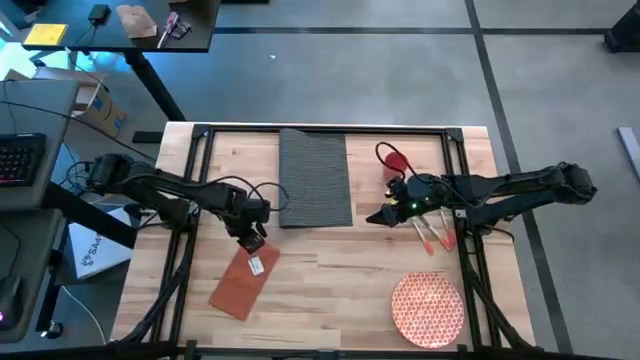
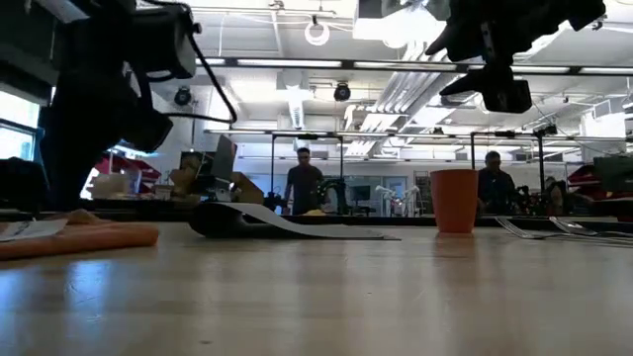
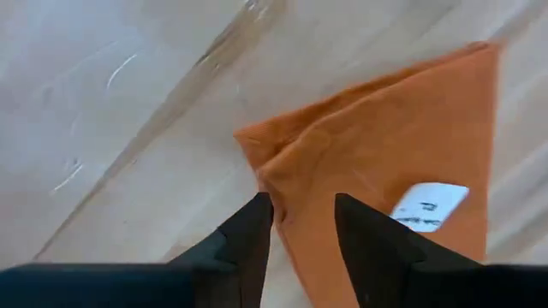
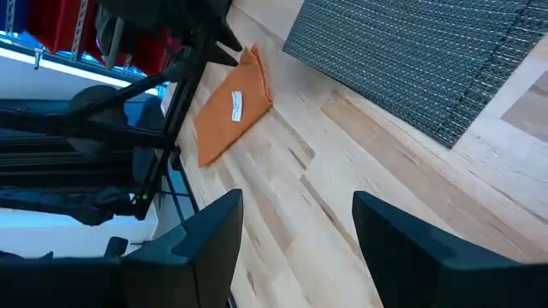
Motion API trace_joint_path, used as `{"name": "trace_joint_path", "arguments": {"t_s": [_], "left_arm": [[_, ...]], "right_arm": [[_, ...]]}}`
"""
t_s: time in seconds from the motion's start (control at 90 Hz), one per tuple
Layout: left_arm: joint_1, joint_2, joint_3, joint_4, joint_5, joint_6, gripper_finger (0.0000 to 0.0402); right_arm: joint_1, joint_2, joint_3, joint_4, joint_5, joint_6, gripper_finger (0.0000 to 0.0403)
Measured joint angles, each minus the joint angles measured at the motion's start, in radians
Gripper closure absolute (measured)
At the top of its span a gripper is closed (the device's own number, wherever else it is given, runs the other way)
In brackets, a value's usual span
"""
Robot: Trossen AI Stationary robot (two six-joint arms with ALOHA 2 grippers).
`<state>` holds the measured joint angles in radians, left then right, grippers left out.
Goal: Set table place
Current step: Move the orange napkin to the center of the table
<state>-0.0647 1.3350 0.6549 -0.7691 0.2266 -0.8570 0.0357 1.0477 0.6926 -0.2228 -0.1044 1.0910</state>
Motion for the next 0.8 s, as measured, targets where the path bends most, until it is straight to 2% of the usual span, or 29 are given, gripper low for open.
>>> {"name": "trace_joint_path", "arguments": {"t_s": [0.167, 0.333, 0.456, 0.622, 0.8], "left_arm": [[0.000, 0.000, -0.029, 0.029, -0.036, -0.010, 0.0327], [-0.003, 0.000, -0.010, 0.072, -0.037, 0.005, 0.0391], [-0.005, -0.003, 0.043, 0.039, -0.026, 0.025, 0.0398], [-0.005, -0.033, 0.218, -0.127, -0.019, 0.132, 0.0401], [0.028, -0.055, 0.533, -0.314, -0.029, 0.268, 0.0401]], "right_arm": [[0.000, 0.000, 0.000, -0.004, 0.006, -0.011, 0.0199], [0.000, 0.000, 0.000, -0.005, 0.006, -0.011, 0.0199], [0.000, 0.000, 0.000, -0.004, 0.006, -0.009, 0.0199], [0.000, 0.000, 0.000, -0.005, 0.006, -0.010, 0.0199], [0.000, 0.000, 0.000, -0.004, 0.026, -0.016, 0.0198]]}}
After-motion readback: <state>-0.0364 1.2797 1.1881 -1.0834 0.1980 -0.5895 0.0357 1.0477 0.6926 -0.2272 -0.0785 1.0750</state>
